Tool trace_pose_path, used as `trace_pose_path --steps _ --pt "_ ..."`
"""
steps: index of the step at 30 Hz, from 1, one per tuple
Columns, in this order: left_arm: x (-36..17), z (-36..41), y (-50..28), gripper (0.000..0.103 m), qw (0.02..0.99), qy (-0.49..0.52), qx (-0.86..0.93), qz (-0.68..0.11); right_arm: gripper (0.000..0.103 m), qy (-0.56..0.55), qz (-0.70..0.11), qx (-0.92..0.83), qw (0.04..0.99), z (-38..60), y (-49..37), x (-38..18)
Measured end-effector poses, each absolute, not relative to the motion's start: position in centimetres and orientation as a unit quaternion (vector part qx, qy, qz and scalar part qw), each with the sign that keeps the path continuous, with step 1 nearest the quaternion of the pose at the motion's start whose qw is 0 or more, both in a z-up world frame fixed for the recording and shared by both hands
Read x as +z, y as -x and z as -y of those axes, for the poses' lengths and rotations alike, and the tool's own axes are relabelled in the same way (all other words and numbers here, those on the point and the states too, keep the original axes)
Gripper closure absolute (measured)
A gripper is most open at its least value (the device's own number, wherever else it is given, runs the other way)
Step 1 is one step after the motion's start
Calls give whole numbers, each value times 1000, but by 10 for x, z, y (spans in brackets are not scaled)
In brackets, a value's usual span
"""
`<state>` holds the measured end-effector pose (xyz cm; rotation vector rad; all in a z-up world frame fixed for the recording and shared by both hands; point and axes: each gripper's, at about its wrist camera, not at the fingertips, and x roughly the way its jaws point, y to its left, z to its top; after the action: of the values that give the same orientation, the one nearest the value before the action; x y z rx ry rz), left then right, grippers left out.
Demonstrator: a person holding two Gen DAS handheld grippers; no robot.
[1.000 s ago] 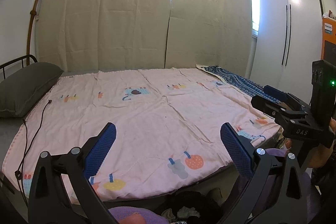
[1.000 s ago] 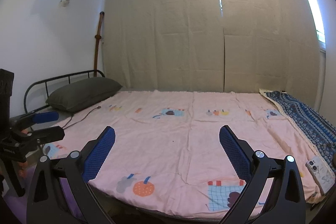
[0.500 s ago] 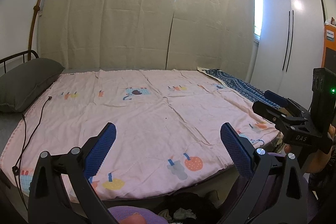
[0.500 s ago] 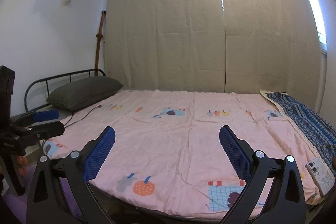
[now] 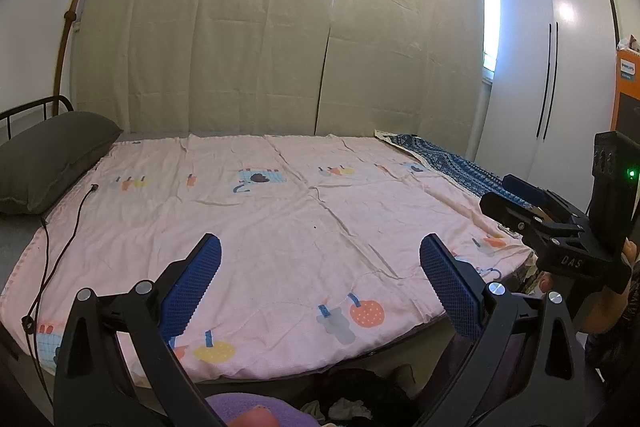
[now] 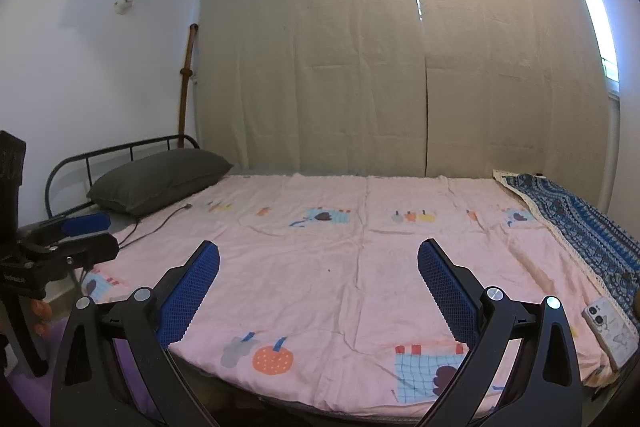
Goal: Collect trash
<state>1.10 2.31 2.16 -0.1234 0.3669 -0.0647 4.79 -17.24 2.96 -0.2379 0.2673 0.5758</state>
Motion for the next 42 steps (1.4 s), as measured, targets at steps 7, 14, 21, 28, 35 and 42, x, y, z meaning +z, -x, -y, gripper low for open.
trace_pose_path --steps 7,14,21,28,35,42 --pt "22 -23 -11 6 981 61 -31 -183 7 124 -130 284 942 170 -48 29" --pt "22 -21 -12 6 980 59 -31 -185 7 119 -132 285 942 171 -49 29" --pt "22 -20 -12 6 980 61 -30 -186 7 116 -134 286 942 171 -50 30" --pt "22 -20 -12 6 980 62 -30 -189 7 119 -135 288 941 170 -50 29" --pt "23 -22 -12 6 980 60 -28 -188 7 120 -134 287 941 170 -49 30" --pt "23 -22 -12 6 980 60 -28 -187 7 124 -137 292 939 168 -47 29"
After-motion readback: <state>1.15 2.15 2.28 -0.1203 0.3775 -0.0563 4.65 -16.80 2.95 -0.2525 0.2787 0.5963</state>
